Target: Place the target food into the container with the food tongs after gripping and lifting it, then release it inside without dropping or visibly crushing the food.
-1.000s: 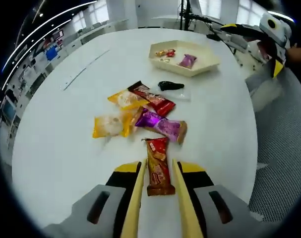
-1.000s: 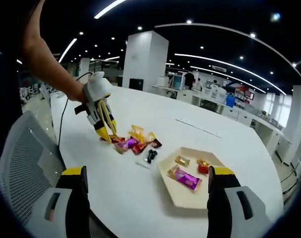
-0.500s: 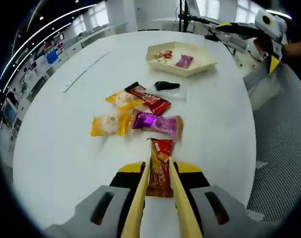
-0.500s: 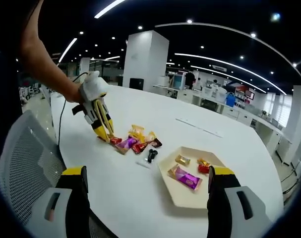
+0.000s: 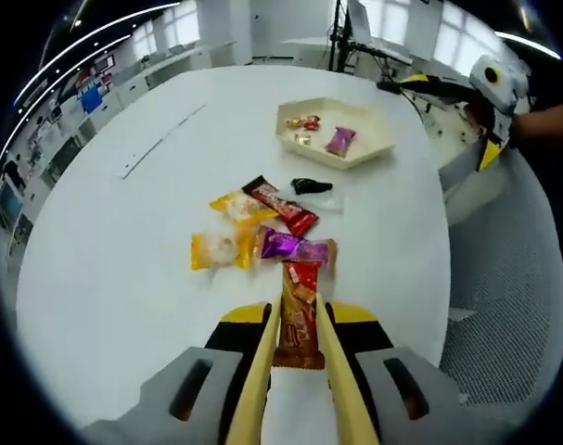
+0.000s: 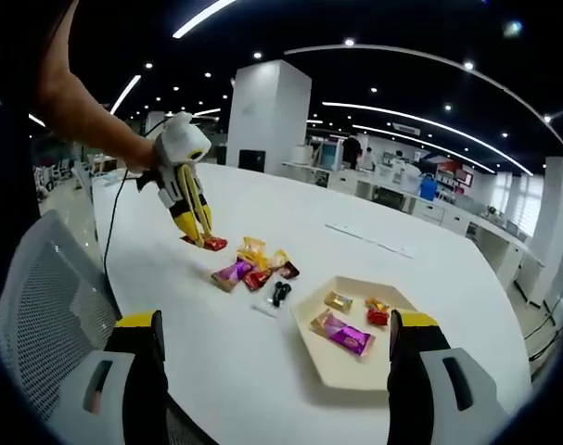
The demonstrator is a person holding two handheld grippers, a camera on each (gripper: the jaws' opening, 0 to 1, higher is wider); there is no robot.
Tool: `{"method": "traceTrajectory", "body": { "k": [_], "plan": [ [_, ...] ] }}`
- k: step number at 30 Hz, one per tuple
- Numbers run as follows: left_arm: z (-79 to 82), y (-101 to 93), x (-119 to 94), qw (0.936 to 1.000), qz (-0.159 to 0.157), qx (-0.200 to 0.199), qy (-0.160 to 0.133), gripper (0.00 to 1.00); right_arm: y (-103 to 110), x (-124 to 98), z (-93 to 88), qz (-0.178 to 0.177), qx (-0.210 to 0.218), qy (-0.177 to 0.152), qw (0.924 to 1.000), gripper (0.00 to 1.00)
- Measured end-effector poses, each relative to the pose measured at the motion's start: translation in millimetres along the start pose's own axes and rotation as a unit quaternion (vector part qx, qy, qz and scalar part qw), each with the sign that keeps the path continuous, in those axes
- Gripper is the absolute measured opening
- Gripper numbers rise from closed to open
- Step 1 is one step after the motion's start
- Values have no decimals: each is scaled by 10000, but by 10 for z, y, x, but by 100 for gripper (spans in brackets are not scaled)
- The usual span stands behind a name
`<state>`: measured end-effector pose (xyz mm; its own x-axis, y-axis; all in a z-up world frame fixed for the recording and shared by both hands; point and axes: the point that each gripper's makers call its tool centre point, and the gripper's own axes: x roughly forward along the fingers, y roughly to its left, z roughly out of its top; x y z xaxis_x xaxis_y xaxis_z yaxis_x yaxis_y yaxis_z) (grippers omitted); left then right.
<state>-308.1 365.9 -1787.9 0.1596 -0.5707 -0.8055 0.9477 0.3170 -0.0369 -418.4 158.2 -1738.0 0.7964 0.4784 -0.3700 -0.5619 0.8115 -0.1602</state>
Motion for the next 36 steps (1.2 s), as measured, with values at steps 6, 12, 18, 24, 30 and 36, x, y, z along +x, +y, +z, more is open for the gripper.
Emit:
{"method": "traceTrajectory", "body": {
  "k": [6, 12, 18, 24, 30, 36],
  "plan": [
    [79, -11, -49, 10000, 10, 69, -45, 19, -22, -10, -10, 44, 270, -32, 9996, 97],
    [135, -3, -81, 10000, 3, 65, -64, 19, -16, -7, -15, 69, 421, -41, 9991, 100],
    [178, 26, -105, 10000, 52, 13, -66, 19, -4, -6, -11, 68, 323, -30, 9994, 100],
    [244, 12, -86, 9999, 29, 108, -38, 19, 2, -10, -9, 70, 280, -23, 9996, 99],
    [373, -30, -29, 9998, -32, 204, -68, 18, -6, -14, 2, 56, 256, -37, 9997, 99],
    [527, -72, 34, 9995, -86, 291, -115, 18, -26, -12, -4, 10, 215, -26, 9998, 99]
  ]
}}
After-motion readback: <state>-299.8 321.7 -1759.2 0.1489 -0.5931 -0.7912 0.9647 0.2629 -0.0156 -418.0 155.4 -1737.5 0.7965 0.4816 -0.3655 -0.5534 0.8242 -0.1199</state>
